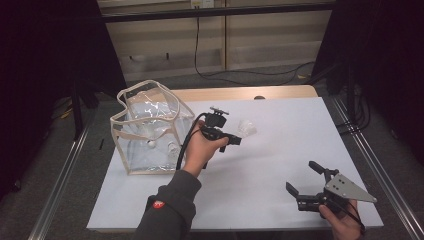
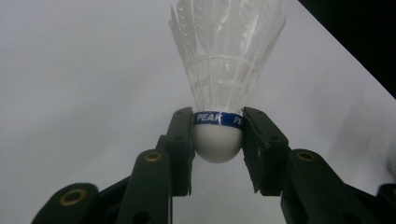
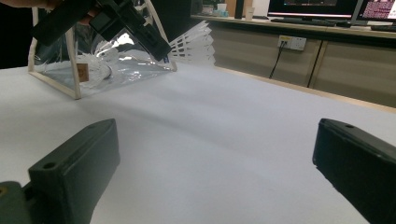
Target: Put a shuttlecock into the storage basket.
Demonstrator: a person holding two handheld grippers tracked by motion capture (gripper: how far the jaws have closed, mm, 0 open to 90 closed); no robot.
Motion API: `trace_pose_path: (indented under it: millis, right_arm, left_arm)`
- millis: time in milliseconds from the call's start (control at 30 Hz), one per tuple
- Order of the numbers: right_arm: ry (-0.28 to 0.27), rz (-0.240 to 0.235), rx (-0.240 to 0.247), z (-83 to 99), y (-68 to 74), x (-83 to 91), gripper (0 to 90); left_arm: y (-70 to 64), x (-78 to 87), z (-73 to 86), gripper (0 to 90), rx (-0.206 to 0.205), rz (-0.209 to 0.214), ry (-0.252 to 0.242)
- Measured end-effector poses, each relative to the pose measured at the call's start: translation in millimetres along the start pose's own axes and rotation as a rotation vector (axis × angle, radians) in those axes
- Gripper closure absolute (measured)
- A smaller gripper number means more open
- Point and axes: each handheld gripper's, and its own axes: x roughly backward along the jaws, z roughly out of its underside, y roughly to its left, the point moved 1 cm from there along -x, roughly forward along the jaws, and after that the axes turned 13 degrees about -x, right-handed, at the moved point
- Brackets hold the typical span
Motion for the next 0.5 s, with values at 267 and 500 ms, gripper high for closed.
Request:
trace_pose_path:
  millis: [267, 500]
  right_arm:
    - [-0.002, -0.002, -0.002, -0.2, 0.0, 0.5, 0.6]
    - [-0.001, 0.001, -0.002, -0.6, 0.1, 0.8, 0.6]
  left_arm:
    - [3.4, 8.7, -1.6, 65.0, -0.001, -0.002, 0.011]
    - [4.0, 14.0, -4.1, 65.0, 0.004, -0.002, 0.016]
